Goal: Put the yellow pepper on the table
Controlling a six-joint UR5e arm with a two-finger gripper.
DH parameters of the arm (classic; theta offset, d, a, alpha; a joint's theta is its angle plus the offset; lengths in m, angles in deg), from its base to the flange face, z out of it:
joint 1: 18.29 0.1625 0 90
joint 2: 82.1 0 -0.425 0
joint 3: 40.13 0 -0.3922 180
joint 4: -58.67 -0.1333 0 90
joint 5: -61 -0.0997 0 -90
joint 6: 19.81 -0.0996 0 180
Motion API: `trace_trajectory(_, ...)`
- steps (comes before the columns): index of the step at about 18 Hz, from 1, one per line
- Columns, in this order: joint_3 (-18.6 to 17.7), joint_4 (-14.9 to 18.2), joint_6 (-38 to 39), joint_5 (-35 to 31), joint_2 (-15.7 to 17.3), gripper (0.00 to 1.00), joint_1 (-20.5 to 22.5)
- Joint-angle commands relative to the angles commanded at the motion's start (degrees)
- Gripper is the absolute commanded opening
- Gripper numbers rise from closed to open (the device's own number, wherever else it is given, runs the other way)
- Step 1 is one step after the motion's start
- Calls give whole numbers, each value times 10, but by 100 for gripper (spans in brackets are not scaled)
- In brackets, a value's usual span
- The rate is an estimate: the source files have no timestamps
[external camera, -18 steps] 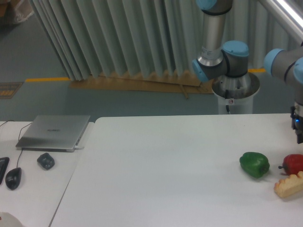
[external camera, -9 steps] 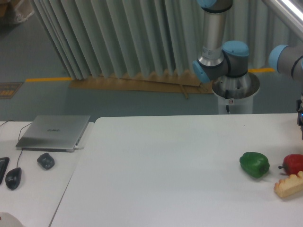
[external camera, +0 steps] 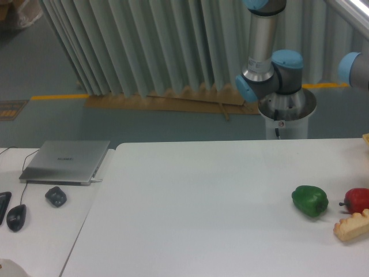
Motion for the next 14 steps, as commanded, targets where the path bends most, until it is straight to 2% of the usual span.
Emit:
trace_trajectory(6, 13, -1, -143, -16, -12, 100, 26)
trace_trajectory(10, 20, -3, -168, -16, -17, 100, 45)
trace_trajectory(14, 32, -2, -215, -15, -39, 100, 62)
